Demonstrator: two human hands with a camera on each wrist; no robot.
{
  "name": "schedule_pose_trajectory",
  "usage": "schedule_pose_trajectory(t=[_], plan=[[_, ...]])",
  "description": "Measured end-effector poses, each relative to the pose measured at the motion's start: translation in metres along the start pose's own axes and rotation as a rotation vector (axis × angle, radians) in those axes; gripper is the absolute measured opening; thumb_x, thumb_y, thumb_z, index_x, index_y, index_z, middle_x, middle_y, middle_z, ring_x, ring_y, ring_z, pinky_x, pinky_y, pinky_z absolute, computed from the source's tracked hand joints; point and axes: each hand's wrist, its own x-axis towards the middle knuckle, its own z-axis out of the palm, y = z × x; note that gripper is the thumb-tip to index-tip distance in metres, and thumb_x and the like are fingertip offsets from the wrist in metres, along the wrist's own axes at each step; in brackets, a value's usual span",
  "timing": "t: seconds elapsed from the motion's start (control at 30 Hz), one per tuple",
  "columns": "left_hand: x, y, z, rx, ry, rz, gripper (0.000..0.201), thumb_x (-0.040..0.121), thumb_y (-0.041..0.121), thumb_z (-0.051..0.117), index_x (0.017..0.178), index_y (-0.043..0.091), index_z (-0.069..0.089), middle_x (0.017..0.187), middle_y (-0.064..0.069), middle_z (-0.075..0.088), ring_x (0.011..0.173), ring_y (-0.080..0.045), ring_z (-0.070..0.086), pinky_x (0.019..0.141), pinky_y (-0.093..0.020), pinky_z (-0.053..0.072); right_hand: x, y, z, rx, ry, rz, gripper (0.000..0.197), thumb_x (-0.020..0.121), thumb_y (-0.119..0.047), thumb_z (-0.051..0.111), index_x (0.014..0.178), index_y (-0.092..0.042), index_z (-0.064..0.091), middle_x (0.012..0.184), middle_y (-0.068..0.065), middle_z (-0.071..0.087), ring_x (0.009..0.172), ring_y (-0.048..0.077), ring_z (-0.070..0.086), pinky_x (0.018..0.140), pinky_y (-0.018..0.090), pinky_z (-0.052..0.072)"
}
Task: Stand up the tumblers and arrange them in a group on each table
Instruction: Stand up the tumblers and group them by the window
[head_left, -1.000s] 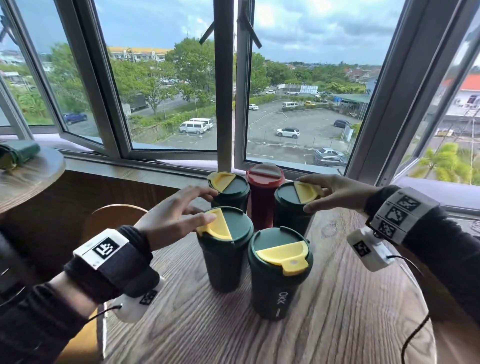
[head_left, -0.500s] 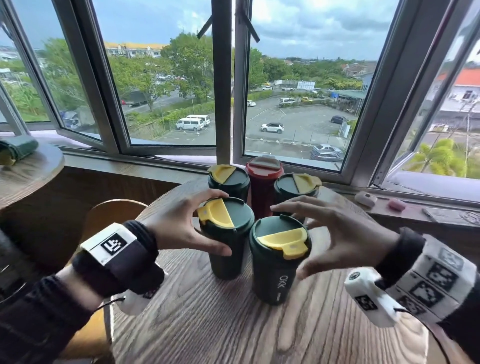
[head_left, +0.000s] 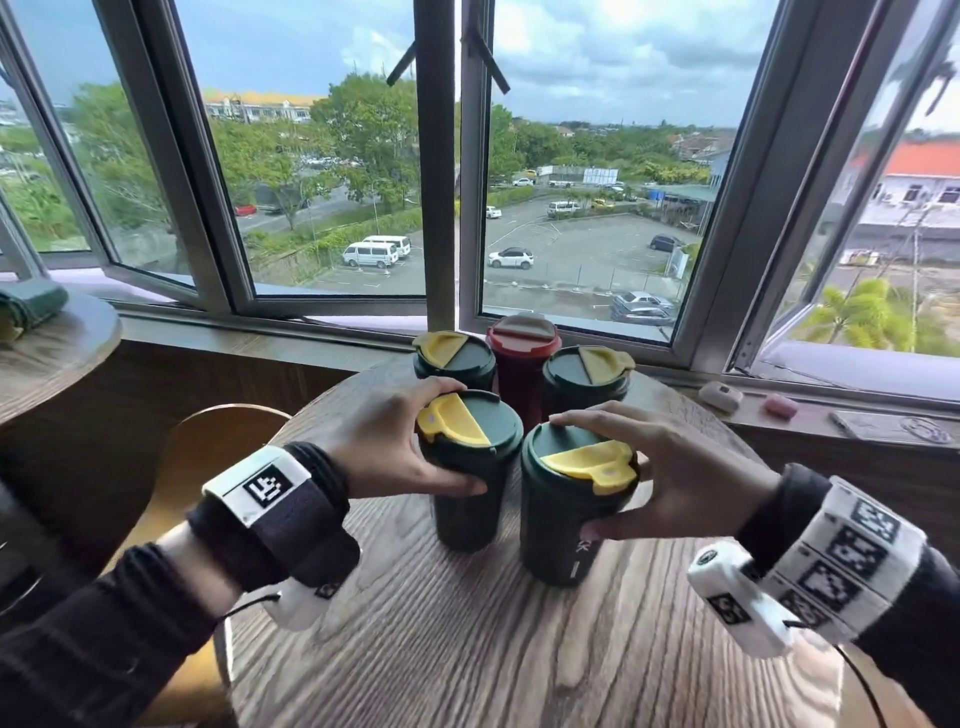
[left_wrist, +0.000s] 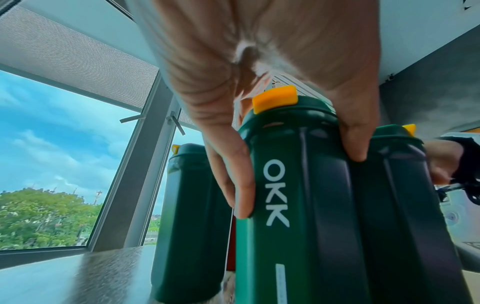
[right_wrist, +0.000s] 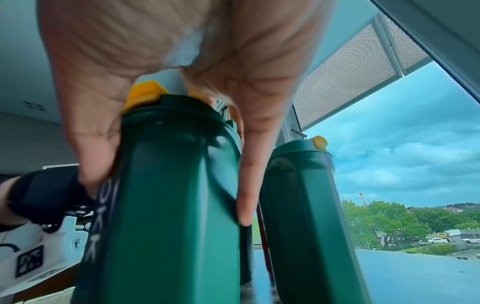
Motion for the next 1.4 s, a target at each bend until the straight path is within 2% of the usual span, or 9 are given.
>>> schedule_pose_trajectory(t=[0.17, 0.27, 0.43, 0.53, 0.67, 0.8, 0.93, 1.07, 1.4], plan=[[0.002, 0.005, 0.004, 0.051, 0.042, -0.016, 0.09, 0.051, 0.037, 0.089, 0.128, 0.013, 0.049, 0.109, 0.012, 0.057, 0.09, 0.008, 0.051, 0.075, 0.007, 0.03, 0.004, 0.011, -0.003, 0.003, -0.013, 0.02, 0.085, 0.061, -0.049, 0.08, 0.136, -0.039, 0.041, 0.127, -0.022, 0.047, 0.117, -0.006, 0.047, 0.085, 0.0, 0.04], [0.003, -0.003, 0.011, 0.016, 0.056, -0.045, 0.102, 0.042, 0.059, 0.082, 0.128, 0.015, 0.049, 0.118, 0.005, 0.062, 0.104, -0.004, 0.058, 0.088, -0.008, 0.042, 0.005, 0.015, -0.002, 0.031, -0.016, 0.022, 0.085, 0.061, -0.048, 0.079, 0.136, -0.04, 0.04, 0.129, -0.021, 0.045, 0.12, -0.005, 0.045, 0.086, 0.0, 0.04], [0.001, -0.007, 0.013, 0.022, 0.075, -0.062, 0.104, 0.04, 0.069, 0.072, 0.128, 0.019, 0.047, 0.119, 0.006, 0.06, 0.105, -0.007, 0.056, 0.093, -0.021, 0.045, 0.004, 0.02, 0.002, 0.151, -0.004, 0.06, 0.084, 0.063, -0.032, 0.084, 0.135, -0.039, 0.042, 0.129, -0.018, 0.041, 0.122, 0.0, 0.043, 0.081, 0.015, 0.054], [-0.002, -0.008, 0.014, -0.005, 0.07, -0.075, 0.104, 0.041, 0.068, 0.073, 0.129, 0.021, 0.045, 0.119, 0.006, 0.059, 0.106, -0.008, 0.057, 0.093, -0.027, 0.047, 0.001, 0.019, 0.004, 0.186, 0.0, 0.1, 0.09, 0.058, -0.036, 0.087, 0.134, -0.042, 0.04, 0.13, -0.014, 0.04, 0.121, 0.003, 0.045, 0.079, 0.022, 0.057], [-0.002, -0.007, 0.015, 0.016, 0.098, -0.069, 0.104, 0.04, 0.071, 0.069, 0.128, 0.021, 0.045, 0.117, 0.006, 0.06, 0.103, -0.008, 0.056, 0.088, -0.019, 0.044, 0.002, 0.021, 0.008, 0.133, 0.052, 0.076, 0.091, 0.058, -0.039, 0.086, 0.137, -0.035, 0.041, 0.127, -0.011, 0.047, 0.116, 0.005, 0.051, 0.079, 0.015, 0.054], [-0.001, -0.007, 0.015, 0.065, 0.118, -0.061, 0.106, 0.04, 0.073, 0.066, 0.129, 0.018, 0.047, 0.118, 0.004, 0.061, 0.103, -0.007, 0.055, 0.084, -0.009, 0.038, 0.006, 0.022, 0.008, 0.155, 0.062, 0.056, 0.09, 0.058, -0.032, 0.087, 0.137, -0.028, 0.043, 0.127, -0.006, 0.049, 0.116, -0.003, 0.049, 0.086, 0.006, 0.045], [0.001, -0.009, 0.016, 0.086, 0.118, -0.081, 0.109, 0.041, 0.075, 0.065, 0.132, 0.017, 0.045, 0.121, 0.003, 0.06, 0.105, -0.009, 0.056, 0.09, -0.019, 0.042, 0.006, 0.024, 0.009, 0.249, 0.04, 0.075, 0.091, 0.057, -0.031, 0.086, 0.137, -0.029, 0.043, 0.128, -0.005, 0.048, 0.118, 0.004, 0.05, 0.084, 0.015, 0.052], [0.001, -0.011, 0.017, 0.097, 0.123, -0.089, 0.111, 0.041, 0.075, 0.064, 0.132, 0.015, 0.045, 0.123, 0.001, 0.059, 0.107, -0.011, 0.055, 0.093, -0.024, 0.044, 0.009, 0.025, 0.009, 0.199, 0.04, 0.083, 0.092, 0.056, -0.041, 0.085, 0.137, -0.033, 0.042, 0.129, -0.007, 0.05, 0.12, 0.007, 0.051, 0.094, 0.02, 0.049], [-0.001, -0.013, 0.016, 0.043, 0.115, -0.1, 0.112, 0.039, 0.074, 0.066, 0.133, 0.019, 0.042, 0.124, 0.002, 0.057, 0.106, -0.008, 0.053, 0.089, -0.018, 0.04, 0.007, 0.018, 0.009, 0.351, 0.012, 0.184, 0.089, 0.058, -0.02, 0.087, 0.133, -0.04, 0.043, 0.127, -0.007, 0.046, 0.113, 0.002, 0.053, 0.074, 0.028, 0.059]])
